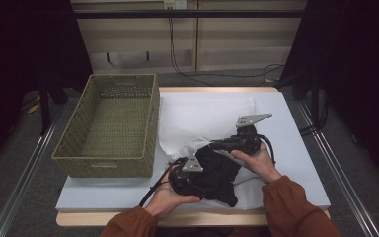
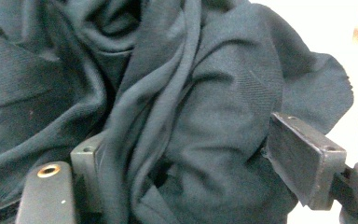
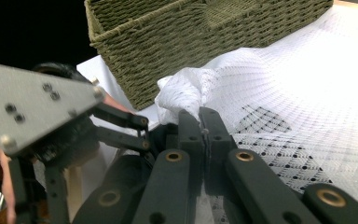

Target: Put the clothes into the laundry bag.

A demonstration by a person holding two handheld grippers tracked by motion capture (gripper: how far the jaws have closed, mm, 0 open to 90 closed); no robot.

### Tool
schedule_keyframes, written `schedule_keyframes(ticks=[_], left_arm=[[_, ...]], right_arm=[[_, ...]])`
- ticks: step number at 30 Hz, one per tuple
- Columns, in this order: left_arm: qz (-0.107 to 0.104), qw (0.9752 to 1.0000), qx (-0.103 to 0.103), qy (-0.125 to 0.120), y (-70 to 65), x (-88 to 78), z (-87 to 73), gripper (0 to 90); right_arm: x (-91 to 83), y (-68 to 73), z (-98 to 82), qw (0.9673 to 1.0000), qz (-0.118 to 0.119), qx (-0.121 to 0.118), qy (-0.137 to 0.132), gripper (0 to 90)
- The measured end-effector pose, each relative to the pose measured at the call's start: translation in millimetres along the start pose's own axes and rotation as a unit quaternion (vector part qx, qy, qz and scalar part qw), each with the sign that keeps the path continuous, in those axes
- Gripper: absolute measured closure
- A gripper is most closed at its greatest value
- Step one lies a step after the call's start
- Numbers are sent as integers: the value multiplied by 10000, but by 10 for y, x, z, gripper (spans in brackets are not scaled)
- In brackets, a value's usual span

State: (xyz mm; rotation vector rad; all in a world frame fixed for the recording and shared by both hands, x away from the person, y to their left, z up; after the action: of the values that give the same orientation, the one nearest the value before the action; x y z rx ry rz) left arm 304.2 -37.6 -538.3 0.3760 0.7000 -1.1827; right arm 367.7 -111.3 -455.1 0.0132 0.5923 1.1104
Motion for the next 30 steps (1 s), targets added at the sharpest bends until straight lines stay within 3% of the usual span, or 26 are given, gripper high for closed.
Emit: schedule_keyframes(ticks=[3,4,7,13,15,17,30], left_arm=[[67,9999,-142,-1,62,-26,6,390],[33,9998,-154,-73,65,-19,14,438],[100,9998,-143,33,83,-36,9,533],[70,9998,-190,-6,96,-49,59,626],[157,9998,-96,-15,97,-43,75,655],[189,9997,-121,43,94,-44,74,664],[283,9984,-345,-336,188,-82,218,671]], right_arm=[[5,13,-2,10000,24,12,23,893],[6,14,-3,10000,26,10,26,893],[6,16,-3,10000,31,4,26,893],[9,21,-6,10000,46,-1,40,893],[7,22,-5,10000,47,-1,38,893],[3,18,-2,10000,39,-5,32,893],[-22,56,15,10000,90,-7,28,893]])
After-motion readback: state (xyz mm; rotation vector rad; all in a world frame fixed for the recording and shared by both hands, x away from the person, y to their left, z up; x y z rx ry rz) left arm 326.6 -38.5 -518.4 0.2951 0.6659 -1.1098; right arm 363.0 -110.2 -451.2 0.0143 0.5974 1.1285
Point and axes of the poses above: each handheld gripper's, and its own axes: x roughly forward along the jaws, z roughly out of its top, y roughly to its left, the point moved 10 cm from there along x, roughly forward along the jaws
